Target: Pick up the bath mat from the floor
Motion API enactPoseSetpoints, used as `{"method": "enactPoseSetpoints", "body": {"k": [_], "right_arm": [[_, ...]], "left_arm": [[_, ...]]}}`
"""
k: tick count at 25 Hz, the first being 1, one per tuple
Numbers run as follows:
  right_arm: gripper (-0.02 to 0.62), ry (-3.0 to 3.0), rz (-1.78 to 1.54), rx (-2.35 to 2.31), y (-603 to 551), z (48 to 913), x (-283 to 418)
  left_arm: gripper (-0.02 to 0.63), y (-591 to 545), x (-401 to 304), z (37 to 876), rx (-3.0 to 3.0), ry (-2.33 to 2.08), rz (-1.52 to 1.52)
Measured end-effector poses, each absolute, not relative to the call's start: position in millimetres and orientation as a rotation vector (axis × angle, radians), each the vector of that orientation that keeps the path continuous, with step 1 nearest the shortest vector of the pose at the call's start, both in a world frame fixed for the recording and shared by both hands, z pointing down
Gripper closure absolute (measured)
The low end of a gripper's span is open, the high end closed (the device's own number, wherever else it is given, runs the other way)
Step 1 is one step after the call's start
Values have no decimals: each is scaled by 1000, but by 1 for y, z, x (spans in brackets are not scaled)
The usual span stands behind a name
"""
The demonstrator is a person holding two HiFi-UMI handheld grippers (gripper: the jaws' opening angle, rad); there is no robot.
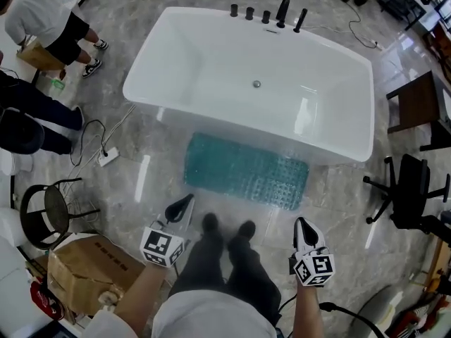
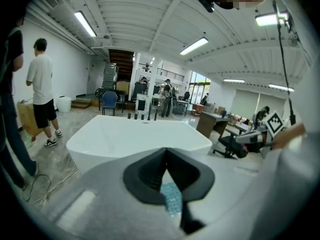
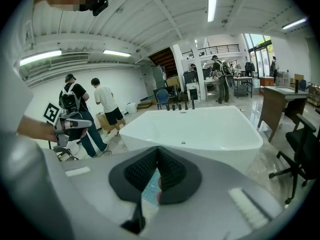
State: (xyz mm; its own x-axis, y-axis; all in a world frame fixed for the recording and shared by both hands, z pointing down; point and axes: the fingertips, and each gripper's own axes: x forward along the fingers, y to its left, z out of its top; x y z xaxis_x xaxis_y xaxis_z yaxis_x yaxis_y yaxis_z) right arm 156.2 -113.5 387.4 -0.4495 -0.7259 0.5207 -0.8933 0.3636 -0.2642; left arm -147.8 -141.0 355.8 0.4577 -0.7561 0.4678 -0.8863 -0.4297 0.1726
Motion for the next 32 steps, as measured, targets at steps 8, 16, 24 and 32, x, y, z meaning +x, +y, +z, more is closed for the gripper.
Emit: {"method": "enactPoseSetpoints", "body": {"k": [8, 16, 24, 32], "right_arm": [[590, -2294, 773, 1445, -138, 470, 154], [589, -2229, 801, 1463, -146, 568, 162], [589, -2194, 817, 1446, -153, 657, 175], [589, -2192, 803, 1433, -175, 754, 180]], "left_arm": [[603, -152, -142, 445, 2282, -1369, 485], [603, -154, -136, 534, 2280, -1351, 494], [603, -163, -137, 628, 2261, -1314, 546], [603, -195, -144, 727, 2261, -1332, 584]]}}
